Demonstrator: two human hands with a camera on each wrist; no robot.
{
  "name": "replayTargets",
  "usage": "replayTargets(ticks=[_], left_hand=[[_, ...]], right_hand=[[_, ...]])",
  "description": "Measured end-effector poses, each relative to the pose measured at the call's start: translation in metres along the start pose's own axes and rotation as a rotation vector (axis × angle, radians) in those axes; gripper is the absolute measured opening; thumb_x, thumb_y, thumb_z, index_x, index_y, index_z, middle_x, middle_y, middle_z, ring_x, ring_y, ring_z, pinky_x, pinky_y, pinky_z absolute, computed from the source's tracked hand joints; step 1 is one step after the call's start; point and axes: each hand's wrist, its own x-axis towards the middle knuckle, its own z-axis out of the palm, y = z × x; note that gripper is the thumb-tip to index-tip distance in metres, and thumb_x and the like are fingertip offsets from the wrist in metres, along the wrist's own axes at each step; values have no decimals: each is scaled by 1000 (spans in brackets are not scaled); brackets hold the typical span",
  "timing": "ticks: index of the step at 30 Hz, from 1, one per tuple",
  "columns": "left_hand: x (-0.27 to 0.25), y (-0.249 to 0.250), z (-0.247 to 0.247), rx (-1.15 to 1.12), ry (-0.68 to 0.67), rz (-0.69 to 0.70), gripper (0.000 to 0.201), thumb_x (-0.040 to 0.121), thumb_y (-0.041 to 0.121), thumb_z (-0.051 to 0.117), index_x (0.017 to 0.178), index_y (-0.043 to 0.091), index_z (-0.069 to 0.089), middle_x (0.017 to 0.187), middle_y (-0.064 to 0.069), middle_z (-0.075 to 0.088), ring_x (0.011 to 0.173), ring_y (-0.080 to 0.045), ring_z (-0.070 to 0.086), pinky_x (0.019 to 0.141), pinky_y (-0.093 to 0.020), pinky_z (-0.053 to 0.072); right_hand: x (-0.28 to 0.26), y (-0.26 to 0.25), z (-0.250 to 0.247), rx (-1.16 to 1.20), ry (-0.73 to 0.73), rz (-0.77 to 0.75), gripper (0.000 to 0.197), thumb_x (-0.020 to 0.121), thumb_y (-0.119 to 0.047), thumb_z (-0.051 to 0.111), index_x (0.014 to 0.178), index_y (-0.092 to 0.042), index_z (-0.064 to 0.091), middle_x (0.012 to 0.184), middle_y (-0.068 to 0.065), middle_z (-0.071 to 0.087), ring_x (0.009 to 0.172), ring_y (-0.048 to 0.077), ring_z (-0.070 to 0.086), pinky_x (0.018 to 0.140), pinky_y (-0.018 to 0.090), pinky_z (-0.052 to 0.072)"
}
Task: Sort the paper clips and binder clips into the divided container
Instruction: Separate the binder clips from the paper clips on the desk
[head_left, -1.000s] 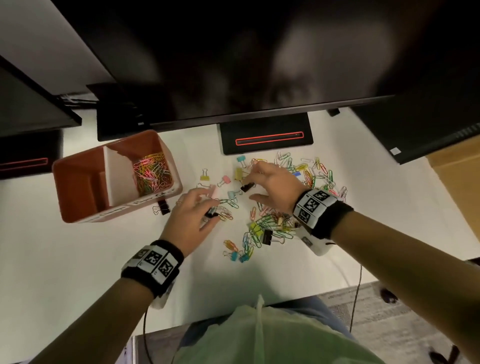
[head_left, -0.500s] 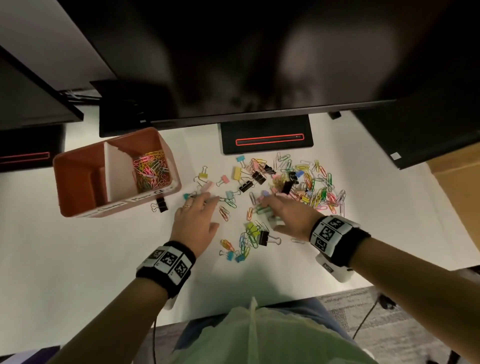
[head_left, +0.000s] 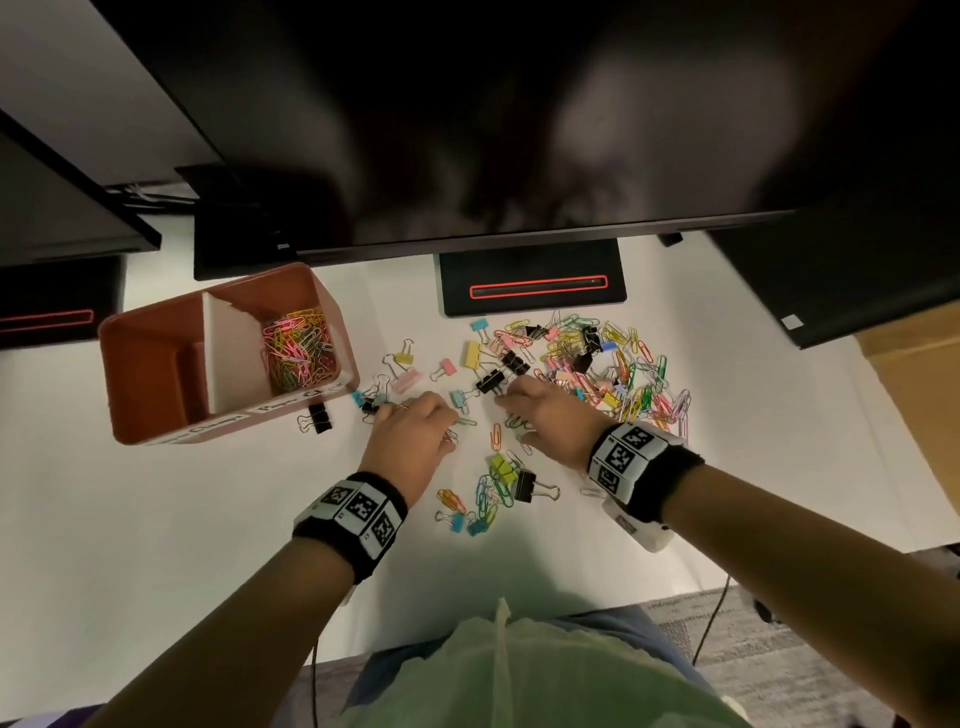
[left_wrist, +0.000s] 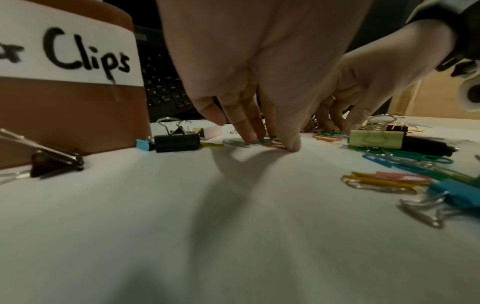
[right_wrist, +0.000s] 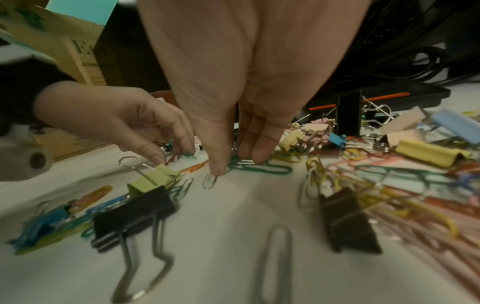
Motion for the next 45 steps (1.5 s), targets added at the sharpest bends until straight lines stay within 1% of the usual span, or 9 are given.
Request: replayTargets(ticks=[3, 5, 12, 19, 23, 28, 33, 38, 45], left_hand=[[0, -2, 4, -39, 13, 13, 10, 75, 15, 70, 84, 15, 65, 86, -3, 61, 79, -27, 61, 78, -38, 38], [0, -3, 6, -77, 16, 19, 9, 73, 12, 72, 77, 14, 64, 78, -4, 61, 72, -28, 61, 74, -37, 40], [11, -1, 6, -49, -128, -36, 17, 89, 22, 55, 98, 10, 60, 101, -7, 58, 97, -25, 54, 84, -38, 41], [10, -2, 7, -118, -122, -18, 11, 87, 13, 56, 93, 4, 60, 95, -13, 58, 90, -28, 54, 78, -37, 45], [9, 0, 6, -147, -136, -26, 10, 89, 11, 54, 96, 3, 57, 96, -14, 59, 90, -28, 54, 76, -35, 44], [5, 1, 5, -219, -105, -32, 12, 88, 9, 55, 97, 2, 59, 98, -15, 59, 92, -28, 54, 76, -33, 43], [-14, -3, -14, -354, 36, -18, 10, 87, 12, 58, 94, 5, 61, 92, -9, 58, 83, -21, 54, 75, -33, 48], [-37, -26, -66, -471, 252, -76, 7, 83, 11, 64, 89, 13, 62, 85, 2, 56, 72, -9, 55, 67, -14, 41], [-36, -90, -135, -366, 421, -299, 12, 84, 18, 63, 95, 16, 61, 89, 0, 62, 82, -12, 58, 75, -21, 45]], right_hand=[[-1, -3, 2, 1, -11, -11, 43, 89, -4, 52, 132, -9, 48, 125, 11, 52, 108, 30, 56, 93, 39, 49], [-1, -5, 2, -8, -15, 2, 39, 90, -6, 52, 129, -10, 50, 122, 10, 55, 108, 29, 57, 90, 40, 51], [5, -11, -2, -138, -29, 40, 20, 91, -14, 49, 106, -14, 63, 108, 8, 63, 105, 26, 53, 81, 35, 47], [6, -18, -2, -200, -25, -7, 21, 91, -16, 49, 106, -16, 64, 107, 5, 63, 106, 26, 52, 85, 36, 45], [6, -20, -4, -115, -67, 55, 20, 89, -21, 55, 107, -20, 63, 110, 4, 65, 108, 23, 52, 89, 34, 43], [8, -22, -6, -137, -82, 70, 16, 88, -25, 56, 100, -21, 67, 106, 3, 65, 104, 23, 53, 87, 33, 42], [9, -21, -7, -129, -66, 28, 21, 91, -25, 51, 103, -19, 67, 110, 2, 62, 103, 23, 57, 87, 34, 45], [14, -32, -31, 9, -7, 23, 14, 90, -24, 54, 98, -19, 65, 104, -1, 65, 94, 20, 60, 82, 33, 50], [70, -121, -99, 152, 306, -194, 9, 87, -21, 60, 94, -18, 64, 95, 0, 67, 83, 14, 59, 78, 28, 48]])
